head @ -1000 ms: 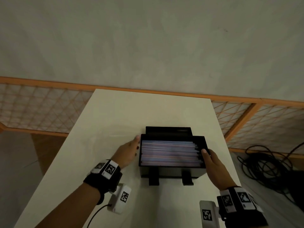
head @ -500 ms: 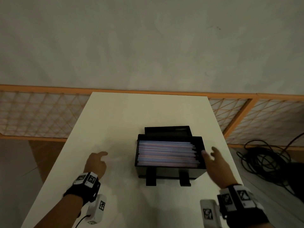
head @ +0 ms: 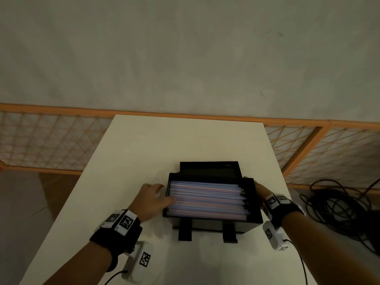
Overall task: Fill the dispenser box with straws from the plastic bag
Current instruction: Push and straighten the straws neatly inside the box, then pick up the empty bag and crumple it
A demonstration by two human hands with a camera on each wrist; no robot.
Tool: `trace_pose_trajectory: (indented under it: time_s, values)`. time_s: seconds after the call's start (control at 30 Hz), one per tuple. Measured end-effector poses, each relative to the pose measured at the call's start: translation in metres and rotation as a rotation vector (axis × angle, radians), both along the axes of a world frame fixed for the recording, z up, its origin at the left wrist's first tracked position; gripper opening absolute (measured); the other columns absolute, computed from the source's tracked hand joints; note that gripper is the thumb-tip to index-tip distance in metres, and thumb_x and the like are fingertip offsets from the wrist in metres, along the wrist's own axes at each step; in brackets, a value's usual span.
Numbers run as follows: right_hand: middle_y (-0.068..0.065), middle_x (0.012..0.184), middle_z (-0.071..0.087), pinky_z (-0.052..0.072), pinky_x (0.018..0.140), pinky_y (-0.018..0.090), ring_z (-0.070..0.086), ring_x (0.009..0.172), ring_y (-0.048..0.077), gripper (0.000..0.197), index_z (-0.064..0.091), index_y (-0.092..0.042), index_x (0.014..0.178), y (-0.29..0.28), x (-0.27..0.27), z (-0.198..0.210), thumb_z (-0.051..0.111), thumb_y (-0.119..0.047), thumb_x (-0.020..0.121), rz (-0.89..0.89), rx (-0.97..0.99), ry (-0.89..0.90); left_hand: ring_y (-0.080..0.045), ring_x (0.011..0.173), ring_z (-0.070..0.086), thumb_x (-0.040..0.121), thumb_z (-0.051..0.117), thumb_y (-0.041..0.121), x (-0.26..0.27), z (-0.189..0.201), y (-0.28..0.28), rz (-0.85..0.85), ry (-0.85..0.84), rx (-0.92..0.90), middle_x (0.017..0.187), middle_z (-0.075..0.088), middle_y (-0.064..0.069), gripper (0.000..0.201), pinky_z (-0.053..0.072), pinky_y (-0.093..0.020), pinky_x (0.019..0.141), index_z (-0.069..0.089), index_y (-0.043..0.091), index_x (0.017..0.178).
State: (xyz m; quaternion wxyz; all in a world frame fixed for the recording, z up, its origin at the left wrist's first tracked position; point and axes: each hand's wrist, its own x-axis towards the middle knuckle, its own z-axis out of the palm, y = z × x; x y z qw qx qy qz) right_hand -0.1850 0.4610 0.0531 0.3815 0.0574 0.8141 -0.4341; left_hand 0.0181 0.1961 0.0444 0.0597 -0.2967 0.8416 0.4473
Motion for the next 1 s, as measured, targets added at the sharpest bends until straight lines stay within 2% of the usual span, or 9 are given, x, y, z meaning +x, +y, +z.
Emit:
trace_pose_trajectory:
  time_s: [0.1, 0.2, 0.3, 0.53, 0.6, 0.7, 0.77, 0.87, 1.0]
  values:
    - [0.013, 0.079, 0.052, 0.04, 0.029, 0.013, 0.044, 0.061, 0.021, 0.018, 0.051, -0.002, 0.109, -0.003, 0.011, 0.004, 0.04, -0.01, 0.097, -0.072, -0.077, -0.057, -0.031, 0.094, 0.062, 0.063, 0.059, 0.053, 0.004, -0.004, 0.006, 0.058, 0.069, 0.049, 0.095, 0.066, -0.025, 0.059, 0.05, -0.034, 0.078, 0.064, -0.003, 0.083]
    - [0.017, 0.095, 0.056, 0.043, 0.031, 0.012, 0.045, 0.064, 0.018, 0.038, 0.041, 0.007, 0.132, 0.0, 0.016, 0.001, 0.038, -0.008, 0.097, -0.098, -0.102, -0.071, -0.019, 0.073, 0.061, 0.064, 0.055, 0.048, 0.008, 0.003, 0.019, 0.107, 0.163, 0.134, 0.086, 0.067, -0.027, 0.061, 0.044, -0.026, 0.064, 0.063, -0.01, 0.082]
    - [0.008, 0.076, 0.048, 0.041, 0.029, 0.014, 0.044, 0.062, 0.02, 0.04, 0.039, 0.009, 0.133, 0.002, 0.023, 0.001, 0.037, -0.009, 0.097, -0.152, -0.158, -0.106, -0.019, 0.069, 0.057, 0.063, 0.052, 0.046, 0.01, 0.008, 0.024, 0.149, 0.183, 0.198, 0.075, 0.064, -0.016, 0.061, 0.04, -0.025, 0.061, 0.061, -0.011, 0.083]
    - [0.008, 0.076, 0.048, 0.042, 0.029, 0.013, 0.046, 0.062, 0.022, 0.04, 0.04, 0.007, 0.132, 0.004, 0.028, -0.008, 0.036, -0.013, 0.098, -0.212, -0.216, -0.113, -0.019, 0.063, 0.052, 0.064, 0.048, 0.048, 0.011, 0.007, 0.032, 0.24, 0.217, 0.179, 0.066, 0.056, -0.012, 0.051, 0.039, -0.028, 0.061, 0.056, -0.002, 0.065]
    - [0.009, 0.075, 0.048, 0.041, 0.03, 0.012, 0.046, 0.064, 0.021, 0.035, 0.045, 0.006, 0.127, 0.006, 0.029, -0.01, 0.037, -0.011, 0.098, -0.207, -0.187, -0.094, -0.021, 0.063, 0.053, 0.059, 0.048, 0.052, 0.011, 0.005, 0.033, 0.281, 0.217, 0.196, 0.067, 0.058, -0.013, 0.061, 0.04, -0.029, 0.063, 0.056, -0.008, 0.069]
    - [0.01, 0.074, 0.049, 0.039, 0.027, 0.013, 0.046, 0.063, 0.022, 0.024, 0.056, -0.001, 0.087, 0.01, 0.028, -0.012, 0.039, -0.014, 0.097, -0.202, -0.177, -0.128, -0.021, 0.063, 0.053, 0.065, 0.051, 0.044, 0.011, 0.007, 0.035, 0.274, 0.226, 0.191, 0.068, 0.057, -0.014, 0.056, 0.039, -0.028, 0.062, 0.058, -0.011, 0.072]
    - [0.009, 0.077, 0.051, 0.047, 0.038, 0.019, 0.048, 0.066, 0.022, 0.024, 0.054, -0.003, 0.084, 0.014, 0.025, -0.013, 0.038, -0.015, 0.098, -0.181, -0.179, -0.111, -0.021, 0.064, 0.053, 0.068, 0.05, 0.041, 0.01, 0.008, 0.036, 0.267, 0.226, 0.186, 0.069, 0.058, -0.015, 0.055, 0.039, -0.028, 0.062, 0.058, -0.013, 0.074]
    - [0.002, 0.09, 0.059, 0.055, 0.072, 0.032, 0.058, 0.085, 0.023, 0.024, 0.054, -0.005, 0.114, 0.026, 0.014, -0.019, 0.037, -0.006, 0.097, 0.051, -0.076, 0.083, -0.019, 0.065, 0.054, 0.068, 0.049, 0.04, 0.011, 0.011, 0.037, 0.272, 0.214, 0.198, 0.069, 0.059, -0.012, 0.044, 0.039, -0.027, 0.061, 0.059, -0.003, 0.068]
    - [0.011, 0.123, 0.061, 0.041, 0.095, 0.035, 0.055, 0.114, 0.031, 0.032, 0.056, -0.01, 0.12, 0.038, 0.005, -0.012, 0.043, -0.001, 0.093, 0.389, 0.176, 0.392, -0.02, 0.067, 0.053, 0.069, 0.052, 0.04, 0.01, 0.013, 0.037, 0.287, 0.182, 0.219, 0.071, 0.058, -0.01, 0.034, 0.038, -0.027, 0.062, 0.055, 0.007, 0.066]
